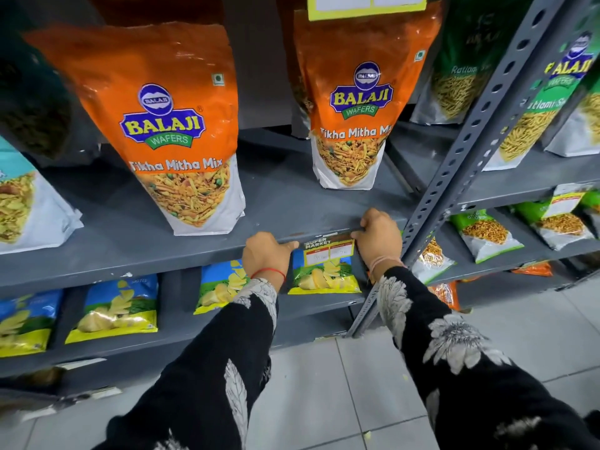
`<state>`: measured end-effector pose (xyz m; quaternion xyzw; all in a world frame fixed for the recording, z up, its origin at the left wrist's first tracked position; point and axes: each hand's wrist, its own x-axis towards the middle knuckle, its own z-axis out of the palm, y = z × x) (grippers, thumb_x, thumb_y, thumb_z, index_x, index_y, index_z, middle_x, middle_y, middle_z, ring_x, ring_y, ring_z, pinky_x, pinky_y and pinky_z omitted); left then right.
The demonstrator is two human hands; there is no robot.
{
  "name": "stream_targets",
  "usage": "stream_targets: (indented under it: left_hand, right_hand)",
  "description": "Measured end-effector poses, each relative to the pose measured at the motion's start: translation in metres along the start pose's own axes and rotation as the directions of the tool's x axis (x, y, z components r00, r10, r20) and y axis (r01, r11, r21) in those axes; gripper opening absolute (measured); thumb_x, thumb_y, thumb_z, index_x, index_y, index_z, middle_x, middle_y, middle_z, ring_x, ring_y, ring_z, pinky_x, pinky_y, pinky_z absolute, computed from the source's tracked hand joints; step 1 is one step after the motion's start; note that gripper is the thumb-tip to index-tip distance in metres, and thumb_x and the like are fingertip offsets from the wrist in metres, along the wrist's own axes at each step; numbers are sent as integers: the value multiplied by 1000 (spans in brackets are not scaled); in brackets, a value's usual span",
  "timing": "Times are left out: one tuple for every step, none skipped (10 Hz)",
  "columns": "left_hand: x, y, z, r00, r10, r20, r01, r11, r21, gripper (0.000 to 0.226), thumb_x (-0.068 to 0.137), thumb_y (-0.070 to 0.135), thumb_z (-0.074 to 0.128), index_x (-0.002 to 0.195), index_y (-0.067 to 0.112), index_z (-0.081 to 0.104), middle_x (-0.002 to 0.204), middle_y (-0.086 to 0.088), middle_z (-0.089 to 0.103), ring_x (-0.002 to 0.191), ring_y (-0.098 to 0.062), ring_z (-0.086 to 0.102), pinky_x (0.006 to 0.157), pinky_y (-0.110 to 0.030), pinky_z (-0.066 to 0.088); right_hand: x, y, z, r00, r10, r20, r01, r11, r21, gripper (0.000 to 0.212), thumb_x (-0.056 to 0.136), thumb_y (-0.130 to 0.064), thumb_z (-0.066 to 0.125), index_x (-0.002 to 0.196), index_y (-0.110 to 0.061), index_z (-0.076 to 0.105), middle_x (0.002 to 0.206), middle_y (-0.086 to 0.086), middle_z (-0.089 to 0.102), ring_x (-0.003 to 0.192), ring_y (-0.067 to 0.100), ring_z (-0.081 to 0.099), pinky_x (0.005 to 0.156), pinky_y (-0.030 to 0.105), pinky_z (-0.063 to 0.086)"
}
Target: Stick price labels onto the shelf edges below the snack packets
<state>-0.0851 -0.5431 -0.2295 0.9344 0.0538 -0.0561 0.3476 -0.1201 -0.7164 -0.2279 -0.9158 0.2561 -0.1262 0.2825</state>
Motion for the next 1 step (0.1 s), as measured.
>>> stream_targets:
  left_hand:
    - [-6, -28, -22, 997, 20, -69, -17, 999, 45, 39, 81, 34, 59, 83, -5, 63, 98, -30, 66, 94, -44, 59, 76, -43, 49]
  right_hand:
    - [-19, 3, 3, 992, -38, -120, 28, 996, -83, 11, 77, 10, 50, 86, 5, 53, 101, 28, 58, 88, 43, 57, 64, 41, 44]
